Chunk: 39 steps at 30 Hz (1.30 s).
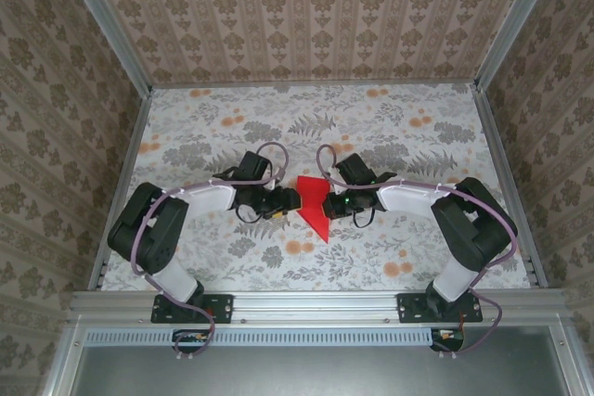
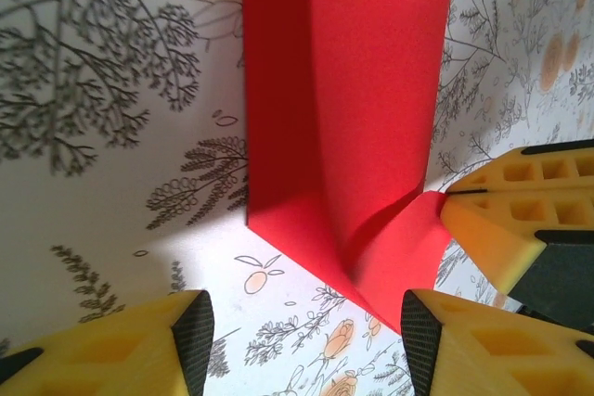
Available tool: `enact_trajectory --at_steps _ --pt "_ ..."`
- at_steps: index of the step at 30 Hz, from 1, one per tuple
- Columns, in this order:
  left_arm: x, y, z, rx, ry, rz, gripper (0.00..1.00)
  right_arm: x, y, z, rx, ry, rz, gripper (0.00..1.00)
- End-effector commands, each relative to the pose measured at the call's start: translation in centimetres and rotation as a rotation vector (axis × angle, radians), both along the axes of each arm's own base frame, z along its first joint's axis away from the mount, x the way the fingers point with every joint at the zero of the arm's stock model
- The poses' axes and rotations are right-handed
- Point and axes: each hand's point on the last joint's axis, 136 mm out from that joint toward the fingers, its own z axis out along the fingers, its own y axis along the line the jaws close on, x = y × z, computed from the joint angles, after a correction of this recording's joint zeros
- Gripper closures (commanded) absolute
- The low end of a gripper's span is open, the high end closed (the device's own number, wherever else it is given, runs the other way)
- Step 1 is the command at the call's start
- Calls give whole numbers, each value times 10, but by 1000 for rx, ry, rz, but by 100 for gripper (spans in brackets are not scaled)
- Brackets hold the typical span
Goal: Fold a paper plane with a square sheet of paper (fold left side to right side)
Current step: Fourth fold the wing at the center of the table.
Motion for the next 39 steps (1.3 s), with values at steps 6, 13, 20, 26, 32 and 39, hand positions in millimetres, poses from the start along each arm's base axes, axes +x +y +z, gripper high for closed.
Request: enact_trajectory --at_steps 6,13,20,26,32,39 --pt "7 -22 8 -40 -6 -21 48 4 -4 4 -17 -7 -9 100" --pt "11 -32 13 -58 -17 -28 76 6 -7 3 -33 -18 -11 100" --pt "14 -38 21 -79 -19 -2 93 11 -18 19 -68 -92 -32 79" --pt "21 -39 23 -98 8 87 97 4 -41 48 -150 -243 -68 55" --pt "26 -39 25 -111 16 138 99 -24 -29 48 -178 -346 -14 50" --pt "26 -42 28 -118 27 129 99 -27 -1 25 -254 -372 68 49"
